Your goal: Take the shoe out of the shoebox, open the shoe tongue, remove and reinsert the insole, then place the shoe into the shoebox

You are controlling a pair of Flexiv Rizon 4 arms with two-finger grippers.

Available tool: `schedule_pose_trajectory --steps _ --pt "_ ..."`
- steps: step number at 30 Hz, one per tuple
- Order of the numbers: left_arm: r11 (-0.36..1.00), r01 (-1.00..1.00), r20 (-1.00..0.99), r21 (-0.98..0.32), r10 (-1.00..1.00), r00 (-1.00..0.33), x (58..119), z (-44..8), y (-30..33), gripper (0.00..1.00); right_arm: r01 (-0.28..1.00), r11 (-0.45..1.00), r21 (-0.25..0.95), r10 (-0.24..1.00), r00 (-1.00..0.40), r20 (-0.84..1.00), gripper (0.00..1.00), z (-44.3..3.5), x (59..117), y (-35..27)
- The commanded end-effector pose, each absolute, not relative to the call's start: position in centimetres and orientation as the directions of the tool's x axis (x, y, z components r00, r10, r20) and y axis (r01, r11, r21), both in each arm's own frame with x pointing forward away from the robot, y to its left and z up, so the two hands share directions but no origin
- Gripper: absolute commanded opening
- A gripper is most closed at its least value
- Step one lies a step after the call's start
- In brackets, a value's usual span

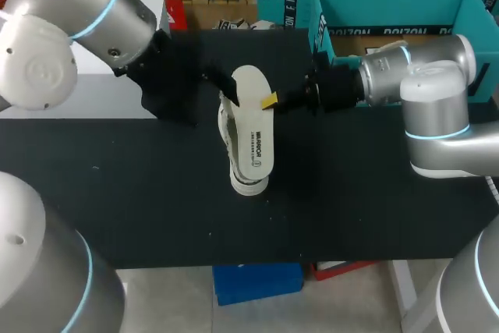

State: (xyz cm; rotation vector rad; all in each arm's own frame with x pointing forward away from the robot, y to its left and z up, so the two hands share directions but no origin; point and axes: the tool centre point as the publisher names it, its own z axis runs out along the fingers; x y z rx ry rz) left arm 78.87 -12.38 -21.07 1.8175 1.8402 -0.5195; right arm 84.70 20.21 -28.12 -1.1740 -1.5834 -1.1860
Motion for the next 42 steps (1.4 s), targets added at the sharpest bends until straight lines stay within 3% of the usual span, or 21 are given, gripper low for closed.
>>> schedule_pose_trajectory --steps 1,13,27,37,42 --pt "0.037 0.996 -0.930 0.078 0.361 0.060 79.0 -21.9 -11.3 1.00 0.970 0.124 0.210 0.201 -0.232 0.952 0.00 -28.2 84.8 20.3" --pt "0.027 0.996 -0.981 0.086 0.176 0.080 80.4 -21.9 -11.9 1.00 0.970 0.124 0.210 0.201 -0.232 0.952 0.00 -28.2 84.8 20.3" --pt "0.124 0.991 -0.978 0.049 0.210 0.022 82.2 -24.8 -12.3 1.00 0.970 0.124 0.210 0.201 -0.232 0.952 0.00 -28.2 84.8 20.3" --pt "0.091 0.995 -0.992 0.031 0.128 0.019 82.8 -25.8 -12.4 1.00 0.970 0.124 0.210 0.201 -0.232 0.952 0.00 -28.2 84.8 20.3" --pt "0.134 0.991 -0.983 0.004 0.181 -0.021 83.0 -26.3 -12.5 1.00 0.970 0.124 0.210 0.201 -0.232 0.952 0.00 -28.2 84.8 20.3"
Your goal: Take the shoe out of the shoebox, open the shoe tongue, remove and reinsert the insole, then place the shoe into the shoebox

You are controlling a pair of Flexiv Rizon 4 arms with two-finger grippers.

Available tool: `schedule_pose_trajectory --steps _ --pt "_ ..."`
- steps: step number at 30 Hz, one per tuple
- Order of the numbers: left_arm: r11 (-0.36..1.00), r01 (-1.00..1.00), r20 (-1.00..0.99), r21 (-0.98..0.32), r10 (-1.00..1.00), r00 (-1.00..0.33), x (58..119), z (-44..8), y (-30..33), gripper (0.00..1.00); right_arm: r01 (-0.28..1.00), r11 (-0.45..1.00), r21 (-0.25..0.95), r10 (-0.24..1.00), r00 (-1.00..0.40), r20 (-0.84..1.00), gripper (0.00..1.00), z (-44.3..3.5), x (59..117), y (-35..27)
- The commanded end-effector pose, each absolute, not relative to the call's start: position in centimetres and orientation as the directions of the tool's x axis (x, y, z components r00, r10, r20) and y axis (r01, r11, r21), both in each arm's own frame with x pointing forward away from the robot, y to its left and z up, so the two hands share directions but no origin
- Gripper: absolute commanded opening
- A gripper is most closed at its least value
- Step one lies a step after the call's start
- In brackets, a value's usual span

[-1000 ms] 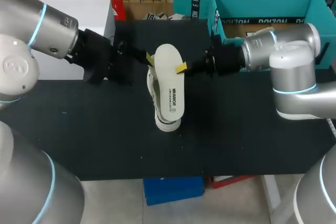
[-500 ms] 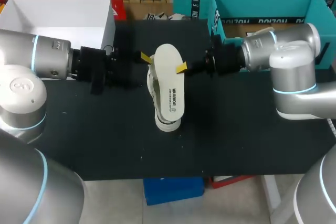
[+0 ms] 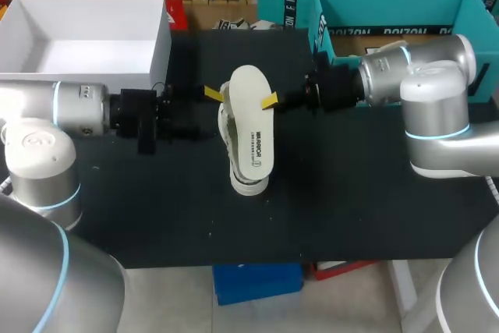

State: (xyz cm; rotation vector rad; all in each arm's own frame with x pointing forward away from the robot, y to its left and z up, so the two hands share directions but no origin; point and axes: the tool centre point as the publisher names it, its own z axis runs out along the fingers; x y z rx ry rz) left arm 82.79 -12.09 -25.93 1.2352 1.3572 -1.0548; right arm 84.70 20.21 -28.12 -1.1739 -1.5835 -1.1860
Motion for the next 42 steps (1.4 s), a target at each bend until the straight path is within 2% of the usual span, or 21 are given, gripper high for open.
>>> schedule_pose_trajectory --steps 1,16,24,32,42 --pt "0.134 0.991 -0.983 0.004 0.181 -0.021 83.0 -26.3 -12.5 1.00 0.970 0.124 0.210 0.201 -0.232 0.952 0.00 -28.2 84.8 20.3" --pt "0.134 0.991 -0.983 0.004 0.181 -0.021 83.0 -26.3 -12.5 1.00 0.970 0.124 0.210 0.201 -0.232 0.952 0.00 -28.2 84.8 20.3" --pt "0.283 0.958 -0.999 -0.038 0.009 -0.042 84.4 -27.1 -12.7 1.00 0.970 0.124 0.210 0.201 -0.232 0.952 0.00 -28.2 84.8 20.3" --pt "0.405 0.914 -0.999 -0.020 -0.041 -0.004 85.1 -26.9 -12.1 1.00 0.970 0.124 0.210 0.201 -0.232 0.952 0.00 -28.2 84.8 20.3" --pt "0.403 0.914 -0.998 -0.036 -0.061 -0.012 85.2 -28.1 -13.0 1.00 0.970 0.124 0.210 0.201 -0.232 0.952 0.00 -28.2 84.8 20.3"
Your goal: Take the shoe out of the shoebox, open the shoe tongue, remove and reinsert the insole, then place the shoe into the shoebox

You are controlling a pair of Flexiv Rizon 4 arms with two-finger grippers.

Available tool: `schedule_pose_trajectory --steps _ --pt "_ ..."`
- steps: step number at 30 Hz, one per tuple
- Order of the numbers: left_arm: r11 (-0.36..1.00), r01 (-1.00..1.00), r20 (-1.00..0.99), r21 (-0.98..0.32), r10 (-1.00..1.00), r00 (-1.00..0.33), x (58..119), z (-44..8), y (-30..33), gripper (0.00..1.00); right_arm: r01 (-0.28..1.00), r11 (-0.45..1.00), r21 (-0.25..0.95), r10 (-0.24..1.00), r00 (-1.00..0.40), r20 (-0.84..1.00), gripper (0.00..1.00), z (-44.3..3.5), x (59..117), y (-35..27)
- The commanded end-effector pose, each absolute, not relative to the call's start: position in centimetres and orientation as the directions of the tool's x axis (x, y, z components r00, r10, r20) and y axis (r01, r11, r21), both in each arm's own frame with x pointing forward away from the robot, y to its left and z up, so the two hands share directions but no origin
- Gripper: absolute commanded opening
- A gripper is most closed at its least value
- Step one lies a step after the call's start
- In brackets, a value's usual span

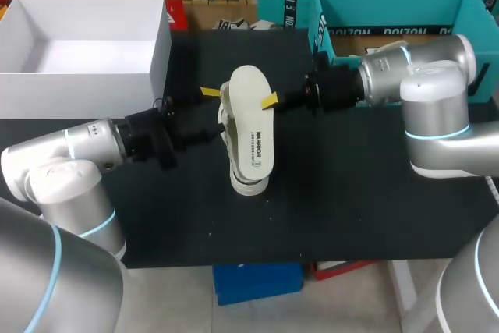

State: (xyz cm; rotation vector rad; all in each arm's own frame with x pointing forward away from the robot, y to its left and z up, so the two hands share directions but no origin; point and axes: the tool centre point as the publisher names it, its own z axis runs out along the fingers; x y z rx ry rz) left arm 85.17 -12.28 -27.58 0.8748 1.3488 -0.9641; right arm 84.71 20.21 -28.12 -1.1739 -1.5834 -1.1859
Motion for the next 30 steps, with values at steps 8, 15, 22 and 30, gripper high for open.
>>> schedule_pose_trajectory --steps 8,15,22,30 --pt "0.410 0.911 -0.996 -0.038 -0.084 -0.004 85.4 -28.3 -14.4 1.00 0.970 0.124 0.210 0.201 -0.232 0.952 0.00 -28.2 84.8 20.3" --pt "0.494 0.868 -0.996 -0.040 -0.090 0.005 85.4 -28.1 -15.3 0.89 0.970 0.124 0.210 0.201 -0.232 0.952 0.00 -28.2 84.8 20.3" --pt "0.510 0.859 -0.996 -0.052 -0.088 -0.008 85.5 -28.3 -15.4 0.92 0.970 0.124 0.210 0.201 -0.232 0.952 0.00 -28.2 84.8 20.3" --pt "0.436 0.899 -0.998 -0.036 -0.056 -0.013 85.8 -28.6 -15.4 0.87 0.970 0.124 0.210 0.201 -0.232 0.952 0.00 -28.2 84.8 20.3"
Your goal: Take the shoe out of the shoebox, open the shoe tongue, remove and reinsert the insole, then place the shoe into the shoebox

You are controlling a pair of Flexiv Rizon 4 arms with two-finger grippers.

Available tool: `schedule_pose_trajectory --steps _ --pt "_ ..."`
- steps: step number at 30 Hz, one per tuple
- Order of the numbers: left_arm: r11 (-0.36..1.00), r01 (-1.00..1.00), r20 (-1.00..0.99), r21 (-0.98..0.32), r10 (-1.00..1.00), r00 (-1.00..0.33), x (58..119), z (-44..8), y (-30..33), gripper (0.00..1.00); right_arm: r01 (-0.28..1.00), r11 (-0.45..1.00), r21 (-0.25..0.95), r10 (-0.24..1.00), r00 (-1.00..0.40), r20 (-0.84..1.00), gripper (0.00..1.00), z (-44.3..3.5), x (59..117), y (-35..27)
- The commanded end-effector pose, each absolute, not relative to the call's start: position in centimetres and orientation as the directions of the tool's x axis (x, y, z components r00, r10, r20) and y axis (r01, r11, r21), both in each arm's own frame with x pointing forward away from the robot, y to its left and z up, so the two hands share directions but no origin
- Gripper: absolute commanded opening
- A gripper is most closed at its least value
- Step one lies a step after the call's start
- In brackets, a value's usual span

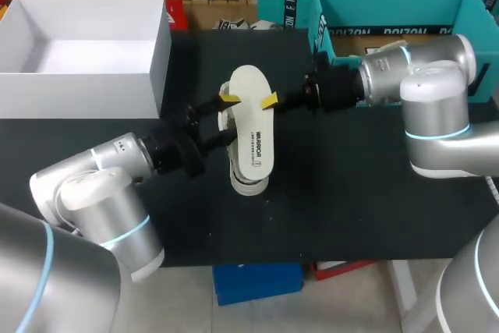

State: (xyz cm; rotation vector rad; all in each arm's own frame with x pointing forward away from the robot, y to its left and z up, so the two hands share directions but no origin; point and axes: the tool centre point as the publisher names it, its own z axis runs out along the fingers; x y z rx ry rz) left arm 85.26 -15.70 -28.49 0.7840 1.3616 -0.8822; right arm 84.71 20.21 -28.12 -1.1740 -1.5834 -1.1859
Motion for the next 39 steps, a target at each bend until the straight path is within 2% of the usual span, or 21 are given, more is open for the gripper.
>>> schedule_pose_trajectory --steps 1,5,6,8,10,16,23,27,29,34,39 --pt "0.435 0.899 -0.998 -0.037 -0.056 -0.014 86.0 -28.6 -15.3 0.86 0.970 0.124 0.210 0.201 -0.232 0.952 0.00 -28.2 84.8 20.3" --pt "0.432 0.901 -0.998 -0.043 -0.058 -0.020 86.2 -28.6 -15.1 0.81 0.970 0.124 0.210 0.201 -0.232 0.952 0.00 -28.2 84.8 20.3" --pt "0.425 0.904 -0.998 -0.045 -0.060 -0.022 86.3 -28.6 -15.0 0.73 0.970 0.124 0.210 0.201 -0.232 0.952 0.00 -28.2 84.8 20.3" --pt "0.412 0.910 -0.998 -0.040 -0.056 -0.018 86.4 -28.7 -15.1 0.73 0.970 0.124 0.210 0.201 -0.232 0.952 0.00 -28.2 84.8 20.3" --pt "0.388 0.921 -0.998 -0.041 -0.055 -0.021 86.5 -28.8 -15.3 0.77 0.970 0.124 0.210 0.201 -0.232 0.952 0.00 -28.2 84.8 20.3" --pt "0.368 0.929 -0.999 -0.032 -0.053 -0.013 86.6 -28.8 -15.6 0.76 0.970 0.124 0.210 0.201 -0.232 0.952 0.00 -28.2 84.8 20.3" --pt "0.359 0.933 -0.998 -0.033 -0.057 -0.014 86.4 -28.9 -16.0 0.65 0.970 0.124 0.210 0.201 -0.232 0.952 0.00 -28.2 84.8 20.3" --pt "0.355 0.934 -0.998 -0.035 -0.062 -0.014 86.3 -28.8 -16.1 0.62 0.970 0.124 0.210 0.201 -0.232 0.952 0.00 -28.2 84.8 20.3" --pt "0.354 0.935 -0.998 -0.035 -0.065 -0.013 86.1 -28.5 -16.2 0.55 0.970 0.124 0.210 0.201 -0.232 0.952 0.00 -28.2 84.8 20.3" --pt "0.349 0.937 -0.998 -0.024 -0.068 0.000 85.8 -28.1 -16.1 0.52 0.970 0.124 0.210 0.201 -0.232 0.952 0.00 -28.2 84.8 20.3" --pt "0.349 0.937 -0.997 -0.023 -0.073 0.002 85.9 -28.0 -16.0 0.45 0.970 0.124 0.210 0.201 -0.232 0.952 0.00 -28.2 84.8 20.3"
